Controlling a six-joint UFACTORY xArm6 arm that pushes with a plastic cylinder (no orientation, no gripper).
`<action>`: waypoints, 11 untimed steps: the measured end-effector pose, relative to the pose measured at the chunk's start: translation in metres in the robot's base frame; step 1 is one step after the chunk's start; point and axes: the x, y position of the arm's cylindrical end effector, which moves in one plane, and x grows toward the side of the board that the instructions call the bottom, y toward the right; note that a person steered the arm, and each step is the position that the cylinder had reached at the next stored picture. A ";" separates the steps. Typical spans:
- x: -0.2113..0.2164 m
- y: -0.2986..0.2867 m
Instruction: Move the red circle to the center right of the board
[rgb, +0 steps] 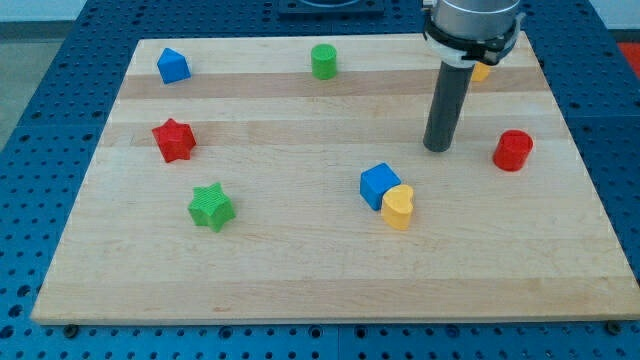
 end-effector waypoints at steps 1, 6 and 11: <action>0.002 0.002; 0.084 0.085; 0.025 0.080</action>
